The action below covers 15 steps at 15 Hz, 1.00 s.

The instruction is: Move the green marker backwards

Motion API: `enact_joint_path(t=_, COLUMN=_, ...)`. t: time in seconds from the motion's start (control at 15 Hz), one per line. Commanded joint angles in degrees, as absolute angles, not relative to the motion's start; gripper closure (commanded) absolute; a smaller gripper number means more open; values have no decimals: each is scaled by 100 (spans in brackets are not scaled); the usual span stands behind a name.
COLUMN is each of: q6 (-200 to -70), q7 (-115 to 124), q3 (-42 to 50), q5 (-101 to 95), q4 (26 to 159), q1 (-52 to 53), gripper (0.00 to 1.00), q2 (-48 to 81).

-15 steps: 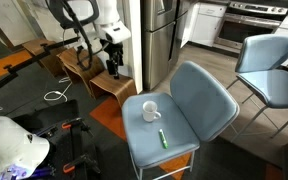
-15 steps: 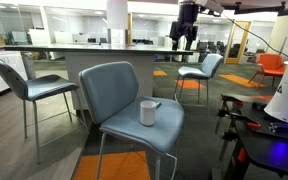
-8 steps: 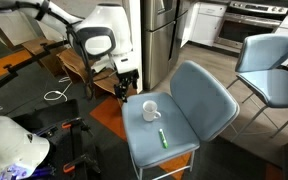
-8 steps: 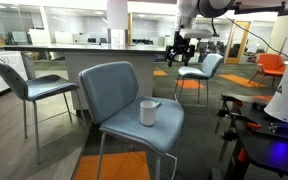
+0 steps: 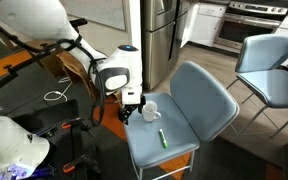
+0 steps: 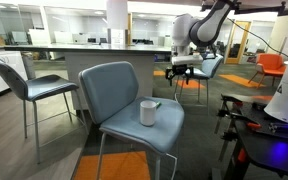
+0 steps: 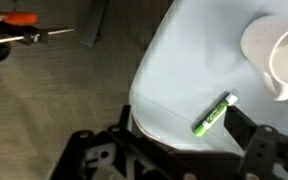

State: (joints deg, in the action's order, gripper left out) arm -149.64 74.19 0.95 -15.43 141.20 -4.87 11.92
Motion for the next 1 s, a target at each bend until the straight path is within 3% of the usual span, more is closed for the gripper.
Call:
enact_joint_path(t=0.0, q6=-15267, q7=7387, q3=457, q5=-1171, q4=13626, q1=-124, gripper=0, q2=1991)
enact_joint_path(t=0.47, q6=-15244, q7=7396, q3=793, q5=-1156, q4=13582, q1=202, gripper=0, q2=2080)
enact_joint_path(t=0.93, q6=-15388, q7=7121, q3=838, q5=-81, q4=12709, q1=87, gripper=0, q2=3208)
